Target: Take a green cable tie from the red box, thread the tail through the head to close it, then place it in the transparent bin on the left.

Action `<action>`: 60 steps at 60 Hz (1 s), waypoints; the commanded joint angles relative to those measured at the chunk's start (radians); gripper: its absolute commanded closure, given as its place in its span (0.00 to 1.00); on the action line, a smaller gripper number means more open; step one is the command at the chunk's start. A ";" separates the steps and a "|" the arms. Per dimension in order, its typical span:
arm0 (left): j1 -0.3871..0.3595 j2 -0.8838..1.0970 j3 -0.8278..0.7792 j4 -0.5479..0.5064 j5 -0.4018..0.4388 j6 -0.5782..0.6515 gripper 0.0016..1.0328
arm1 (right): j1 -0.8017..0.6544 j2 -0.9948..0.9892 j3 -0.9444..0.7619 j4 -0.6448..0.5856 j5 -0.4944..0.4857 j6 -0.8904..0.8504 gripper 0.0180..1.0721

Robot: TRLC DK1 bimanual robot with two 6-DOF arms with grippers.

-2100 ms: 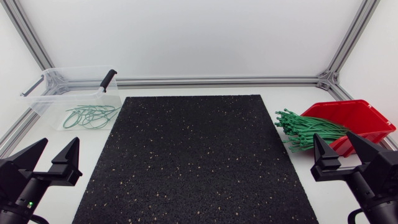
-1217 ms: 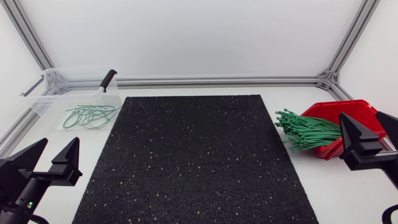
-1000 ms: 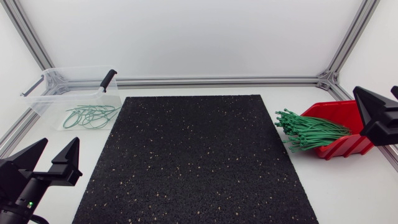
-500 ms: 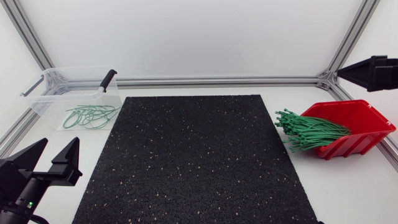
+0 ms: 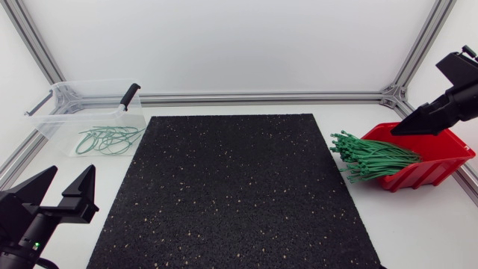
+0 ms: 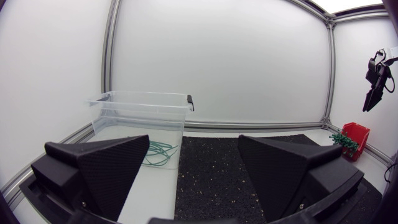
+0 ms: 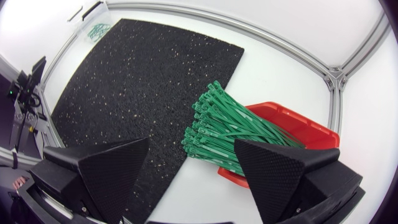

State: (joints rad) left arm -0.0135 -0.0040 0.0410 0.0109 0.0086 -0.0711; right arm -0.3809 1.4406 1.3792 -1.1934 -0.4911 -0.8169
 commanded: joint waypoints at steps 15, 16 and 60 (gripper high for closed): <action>-0.005 -0.007 -0.041 -0.012 -0.004 -0.012 0.04 | 0.025 0.089 -0.017 -0.034 0.141 -0.358 0.06; -0.005 -0.007 -0.041 -0.012 -0.004 -0.010 0.04 | 0.028 0.086 -0.025 -0.025 0.158 -0.390 0.05; 0.000 -0.008 -0.041 -0.014 -0.004 -0.012 0.04 | 0.157 -0.132 -0.290 0.118 0.373 -0.944 0.08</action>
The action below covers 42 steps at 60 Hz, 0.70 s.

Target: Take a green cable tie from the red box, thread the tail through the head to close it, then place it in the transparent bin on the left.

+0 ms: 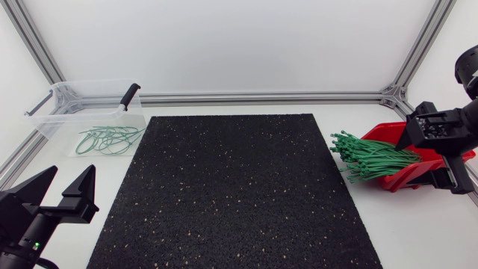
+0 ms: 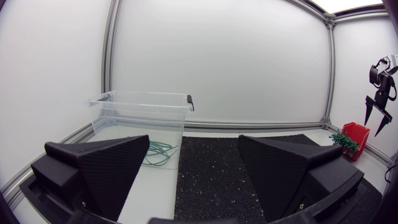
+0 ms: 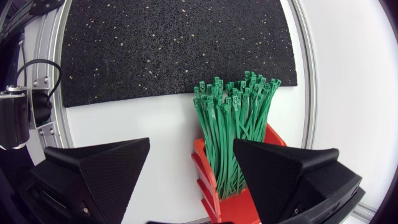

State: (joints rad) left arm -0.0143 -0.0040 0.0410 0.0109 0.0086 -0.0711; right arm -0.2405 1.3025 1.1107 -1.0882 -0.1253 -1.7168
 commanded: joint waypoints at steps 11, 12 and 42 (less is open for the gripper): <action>0.002 -0.008 -0.041 -0.014 -0.004 -0.012 0.04 | 0.024 0.026 -0.045 0.045 0.003 -0.027 0.11; 0.002 -0.007 -0.041 -0.014 -0.004 -0.012 0.04 | 0.024 0.029 -0.046 0.048 0.003 -0.024 0.11; 0.010 -0.005 -0.041 -0.020 -0.004 -0.012 0.04 | 0.072 0.115 -0.160 0.248 0.013 0.042 0.35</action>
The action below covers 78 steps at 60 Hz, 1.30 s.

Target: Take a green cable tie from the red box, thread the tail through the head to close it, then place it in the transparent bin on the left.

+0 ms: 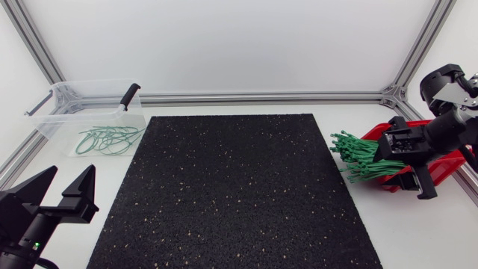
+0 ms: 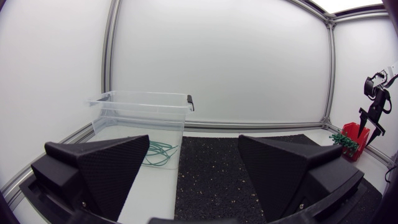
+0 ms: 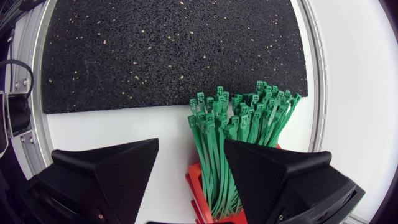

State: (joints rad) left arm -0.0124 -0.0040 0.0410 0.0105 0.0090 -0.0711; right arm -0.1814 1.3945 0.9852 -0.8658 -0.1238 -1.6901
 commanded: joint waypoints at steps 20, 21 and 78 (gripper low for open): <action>0.006 -0.004 -0.039 -0.020 -0.004 -0.012 0.04 | 0.019 0.054 -0.037 0.070 0.016 0.023 0.45; 0.006 -0.005 -0.041 -0.020 -0.004 -0.012 0.04 | 0.019 0.055 -0.037 0.073 0.016 0.023 0.45; -0.001 -0.002 -0.041 -0.020 -0.004 -0.012 0.04 | 0.030 0.067 -0.060 0.111 0.019 0.040 0.69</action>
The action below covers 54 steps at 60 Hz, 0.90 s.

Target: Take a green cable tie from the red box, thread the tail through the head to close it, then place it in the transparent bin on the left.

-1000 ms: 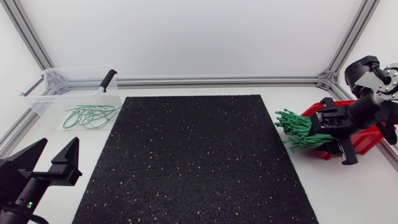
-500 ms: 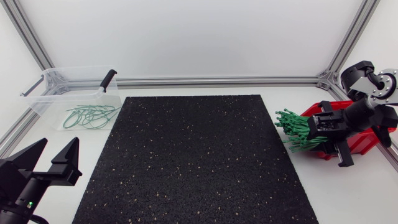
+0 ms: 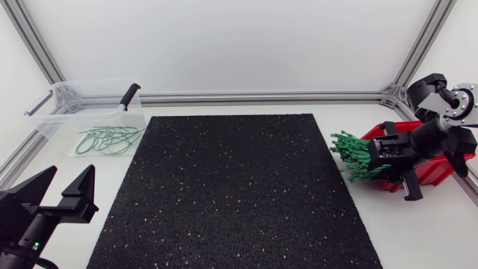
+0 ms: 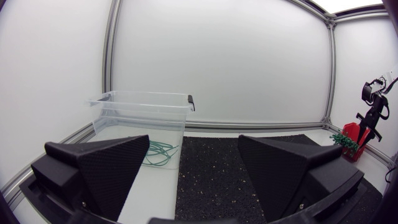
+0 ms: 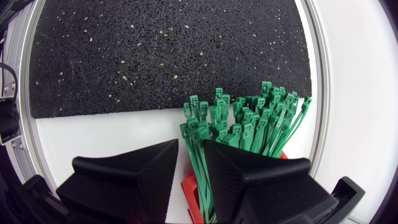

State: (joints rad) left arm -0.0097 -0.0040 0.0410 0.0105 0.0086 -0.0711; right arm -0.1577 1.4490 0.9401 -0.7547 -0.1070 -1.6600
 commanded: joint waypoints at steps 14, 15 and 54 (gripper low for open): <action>-0.006 -0.002 -0.041 -0.020 -0.004 -0.012 0.04 | 0.006 0.017 0.002 -0.014 0.001 0.020 0.75; -0.006 -0.002 -0.039 -0.018 -0.004 -0.012 0.04 | 0.006 0.017 0.002 -0.014 0.001 0.020 0.75; -0.006 0.001 -0.041 -0.020 -0.004 -0.012 0.04 | -0.026 0.004 0.016 -0.026 -0.013 0.016 0.95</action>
State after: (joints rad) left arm -0.0097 -0.0040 0.0410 0.0105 0.0086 -0.0711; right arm -0.1780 1.4605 0.9409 -0.7624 -0.1085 -1.6459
